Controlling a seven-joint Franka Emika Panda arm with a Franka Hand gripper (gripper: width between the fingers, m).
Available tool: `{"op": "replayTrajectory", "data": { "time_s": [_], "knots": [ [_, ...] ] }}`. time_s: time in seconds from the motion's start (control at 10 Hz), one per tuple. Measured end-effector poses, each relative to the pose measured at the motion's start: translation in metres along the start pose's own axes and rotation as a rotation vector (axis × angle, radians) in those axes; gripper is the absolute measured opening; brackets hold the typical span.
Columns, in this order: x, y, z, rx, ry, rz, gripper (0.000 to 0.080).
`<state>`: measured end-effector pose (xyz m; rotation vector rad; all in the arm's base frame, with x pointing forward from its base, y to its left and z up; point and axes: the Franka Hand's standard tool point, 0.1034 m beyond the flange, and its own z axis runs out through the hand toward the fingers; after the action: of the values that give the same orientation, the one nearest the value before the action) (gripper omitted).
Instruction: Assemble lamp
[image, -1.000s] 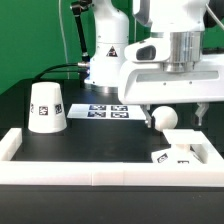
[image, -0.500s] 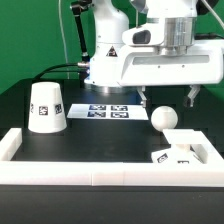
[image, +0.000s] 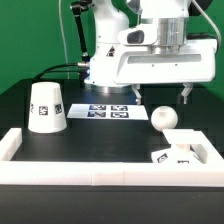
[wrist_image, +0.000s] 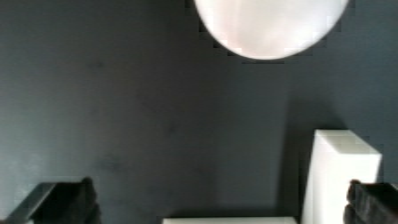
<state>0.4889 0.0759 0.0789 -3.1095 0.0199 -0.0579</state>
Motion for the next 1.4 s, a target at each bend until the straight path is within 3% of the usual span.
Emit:
{"op": "replayTrajectory", "data": {
  "time_s": [0.2,0.4,0.5,0.7,0.8,1.2,1.4],
  "knots": [
    [-0.016,0.001,0.000,-0.005,-0.026,0.106,0.0698],
    [-0.024,0.000,0.004,0.016,-0.048,0.218,0.0698],
    [-0.026,-0.003,0.008,0.031,-0.052,0.250,0.0698],
    [-0.027,-0.003,0.008,0.031,-0.076,0.238,0.0698],
    [-0.020,-0.009,0.004,0.030,-0.072,0.216,0.0698],
    [-0.019,-0.020,0.001,0.030,-0.309,0.212,0.0698],
    [-0.018,-0.016,0.004,0.028,-0.399,0.209,0.0698]
  ]
}}
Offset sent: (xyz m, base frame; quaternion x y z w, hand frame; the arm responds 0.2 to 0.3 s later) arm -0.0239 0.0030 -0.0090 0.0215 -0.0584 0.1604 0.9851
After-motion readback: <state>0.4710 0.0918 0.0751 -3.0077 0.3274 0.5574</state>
